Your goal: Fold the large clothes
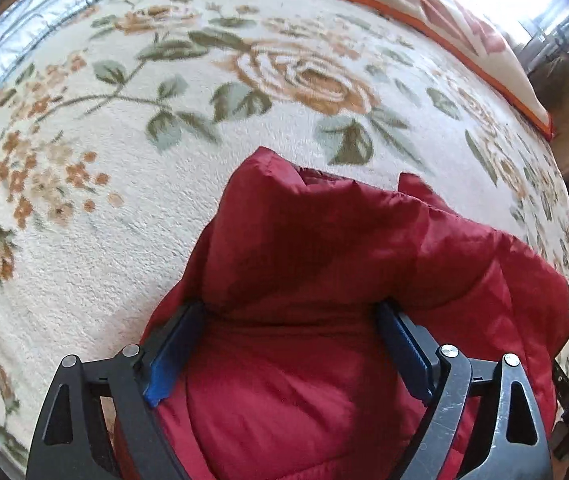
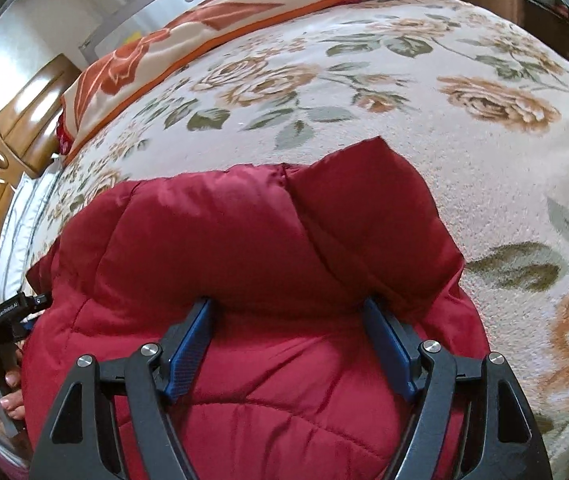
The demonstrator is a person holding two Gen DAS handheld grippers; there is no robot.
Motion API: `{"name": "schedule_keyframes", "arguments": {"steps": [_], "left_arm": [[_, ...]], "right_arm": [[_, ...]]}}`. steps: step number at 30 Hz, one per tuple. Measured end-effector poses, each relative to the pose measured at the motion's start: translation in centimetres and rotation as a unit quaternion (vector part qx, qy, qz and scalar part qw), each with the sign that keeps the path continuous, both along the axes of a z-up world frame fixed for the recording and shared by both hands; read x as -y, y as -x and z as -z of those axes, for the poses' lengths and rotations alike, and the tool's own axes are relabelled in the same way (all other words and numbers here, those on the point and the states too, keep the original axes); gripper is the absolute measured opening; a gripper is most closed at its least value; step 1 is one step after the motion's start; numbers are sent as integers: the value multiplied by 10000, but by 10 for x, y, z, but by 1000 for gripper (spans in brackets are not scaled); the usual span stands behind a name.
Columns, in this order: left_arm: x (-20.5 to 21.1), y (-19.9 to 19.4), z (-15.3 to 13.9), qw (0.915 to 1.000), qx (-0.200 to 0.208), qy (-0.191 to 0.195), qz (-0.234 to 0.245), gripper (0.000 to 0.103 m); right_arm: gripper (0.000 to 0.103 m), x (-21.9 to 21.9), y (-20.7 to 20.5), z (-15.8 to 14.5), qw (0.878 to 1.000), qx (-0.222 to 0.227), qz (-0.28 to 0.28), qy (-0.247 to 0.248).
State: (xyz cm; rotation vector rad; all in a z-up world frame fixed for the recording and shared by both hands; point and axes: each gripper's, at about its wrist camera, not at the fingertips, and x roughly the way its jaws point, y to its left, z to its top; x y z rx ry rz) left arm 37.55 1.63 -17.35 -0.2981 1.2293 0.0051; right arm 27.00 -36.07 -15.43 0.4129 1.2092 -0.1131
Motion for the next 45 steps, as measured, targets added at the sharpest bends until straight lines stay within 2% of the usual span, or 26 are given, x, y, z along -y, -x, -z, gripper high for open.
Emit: {"name": "schedule_keyframes", "arguments": {"steps": [2,7,13,16,18,23,27,29,31,35,37,41,45], "left_arm": [[3,12,-13,9998,136,-107,59,85],[20,59,-52,9964,633,-197,534,85],[31,119,-72,9904,870,-121,1068,85],[30,142,-81,9882,948,-130,1200,85],[30,154,-88,9865,995,-146,1289,85],[43,191,-102,9791,1138,-211,1670,85],[55,210,-99,9762,1048,-200,1889,85],[55,213,-95,9769,994,-416,1844,85],[55,216,-97,9765,1015,-417,1853,85],[54,219,-102,9754,1095,-466,1856,85],[54,215,-92,9777,948,-540,1792,86],[52,205,-66,9805,843,-641,1653,99],[59,201,-55,9789,837,-838,1666,103]], "right_arm": [[76,2,2,1,10000,18,43,-36],[76,3,5,1,9999,46,76,55],[76,2,5,-2,9998,50,118,176],[78,-3,14,-22,9992,201,79,325],[78,-10,29,-47,9985,468,3,295],[78,-45,75,-91,9933,888,-687,282],[78,-66,108,-101,9898,903,-1024,407],[78,-69,115,-95,9896,753,-1056,628],[78,-66,119,-78,9904,476,-1008,823],[79,-54,128,-52,9951,134,-837,507],[79,-53,131,-50,9958,87,-781,478],[79,-56,135,-48,9961,68,-725,489],[79,-56,137,-47,9964,117,-697,461]]}}
